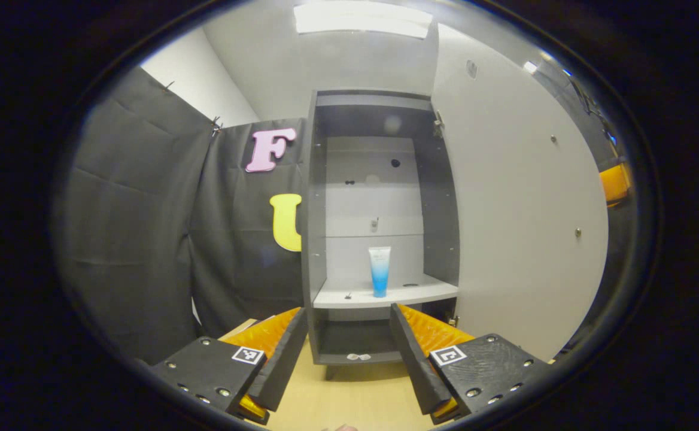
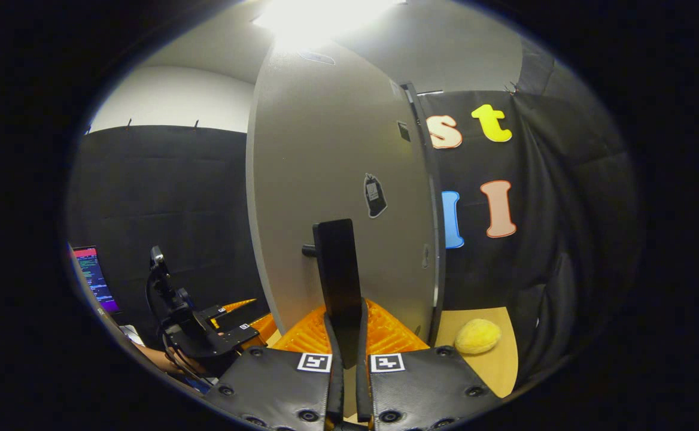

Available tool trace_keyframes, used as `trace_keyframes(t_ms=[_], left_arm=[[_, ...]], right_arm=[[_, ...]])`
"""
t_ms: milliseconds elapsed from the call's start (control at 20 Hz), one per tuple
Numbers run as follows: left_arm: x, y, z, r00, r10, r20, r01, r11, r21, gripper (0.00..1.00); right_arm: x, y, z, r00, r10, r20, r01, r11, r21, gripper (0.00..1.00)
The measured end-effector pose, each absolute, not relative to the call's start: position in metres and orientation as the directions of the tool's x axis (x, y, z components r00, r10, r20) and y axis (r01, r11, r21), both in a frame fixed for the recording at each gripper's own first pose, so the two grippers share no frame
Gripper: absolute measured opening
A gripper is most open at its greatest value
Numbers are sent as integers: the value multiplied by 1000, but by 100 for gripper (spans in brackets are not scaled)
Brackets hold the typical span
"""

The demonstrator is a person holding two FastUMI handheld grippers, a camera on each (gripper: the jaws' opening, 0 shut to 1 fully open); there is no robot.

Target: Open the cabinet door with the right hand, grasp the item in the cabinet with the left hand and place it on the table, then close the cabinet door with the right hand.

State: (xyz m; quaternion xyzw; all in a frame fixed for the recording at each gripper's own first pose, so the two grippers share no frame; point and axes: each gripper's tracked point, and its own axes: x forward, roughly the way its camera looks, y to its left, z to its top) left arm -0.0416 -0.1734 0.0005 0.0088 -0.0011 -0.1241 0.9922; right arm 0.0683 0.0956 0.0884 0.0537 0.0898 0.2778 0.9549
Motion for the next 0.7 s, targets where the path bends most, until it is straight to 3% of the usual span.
trace_keyframes(t_ms=[200, 400, 600, 700], left_arm=[[-49, -190, -1, 967, -256, 1, 256, 967, 22, 83], [-53, -203, -6, 967, -255, -11, 255, 967, 26, 83], [-53, -215, 1, 970, -241, -3, 241, 970, 41, 83], [-53, -219, 6, 973, -230, 3, 230, 972, 42, 83]], right_arm=[[74, 65, 87, 874, 466, -136, -452, 884, 121, 6], [87, 29, 87, 917, 378, -126, -371, 925, 77, 9], [81, 35, 85, 902, 419, -104, -409, 906, 106, 6], [78, 31, 86, 891, 443, -103, -432, 895, 110, 13]])
